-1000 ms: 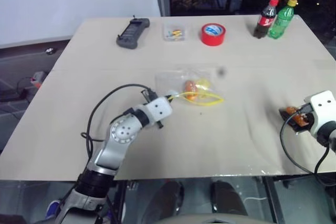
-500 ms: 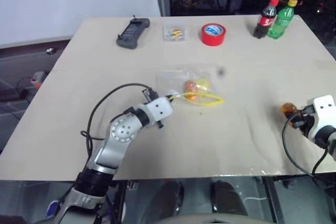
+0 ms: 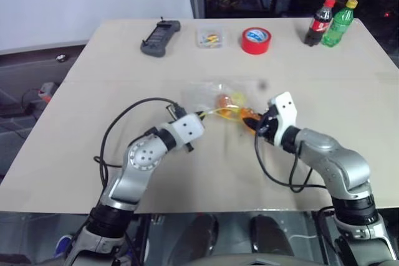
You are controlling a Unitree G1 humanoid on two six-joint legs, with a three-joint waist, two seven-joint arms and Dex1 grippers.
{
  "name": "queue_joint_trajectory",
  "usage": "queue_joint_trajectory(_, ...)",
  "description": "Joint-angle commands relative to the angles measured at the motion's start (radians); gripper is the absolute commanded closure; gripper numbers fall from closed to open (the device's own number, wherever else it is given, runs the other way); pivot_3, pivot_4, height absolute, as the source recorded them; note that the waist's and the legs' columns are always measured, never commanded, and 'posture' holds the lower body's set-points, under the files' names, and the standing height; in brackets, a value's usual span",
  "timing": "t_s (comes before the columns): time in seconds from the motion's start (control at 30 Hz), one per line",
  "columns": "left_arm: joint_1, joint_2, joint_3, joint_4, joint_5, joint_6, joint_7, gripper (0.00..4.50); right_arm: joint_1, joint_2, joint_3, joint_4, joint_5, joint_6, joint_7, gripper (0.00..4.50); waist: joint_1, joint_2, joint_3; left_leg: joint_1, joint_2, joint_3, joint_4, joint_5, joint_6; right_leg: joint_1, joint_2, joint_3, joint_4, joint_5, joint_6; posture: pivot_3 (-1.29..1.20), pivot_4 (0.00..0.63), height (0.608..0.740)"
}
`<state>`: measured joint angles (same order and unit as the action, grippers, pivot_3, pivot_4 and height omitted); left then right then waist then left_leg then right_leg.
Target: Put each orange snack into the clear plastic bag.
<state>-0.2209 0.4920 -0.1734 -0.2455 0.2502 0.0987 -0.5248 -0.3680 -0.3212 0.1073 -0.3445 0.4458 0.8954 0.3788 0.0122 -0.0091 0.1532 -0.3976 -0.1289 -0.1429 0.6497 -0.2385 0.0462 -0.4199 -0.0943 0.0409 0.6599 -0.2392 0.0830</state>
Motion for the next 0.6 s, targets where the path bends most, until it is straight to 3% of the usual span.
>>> queue_joint_trajectory(0.03,0.013,0.0,0.012,-0.062,-0.003,0.017,0.003,4.5,-0.018,0.001,0.023,-0.005,-0.013,-0.035,0.025,3.57,-0.001,0.0,0.0,0.0,0.0,0.0,0.0,0.0,0.0,0.0,0.0,0.0,0.0,0.0,0.0,0.0,0.15,0.74)
queue_joint_trajectory(0.6,0.027,0.015,0.023,-0.105,-0.007,0.066,-0.006,4.5,-0.022,0.022,0.033,-0.027,0.0,-0.021,0.052,3.57,-0.003,0.0,0.0,0.0,0.0,0.0,0.0,0.0,0.0,0.0,0.001,0.0,0.0,0.0,0.0,0.0,0.15,0.74)
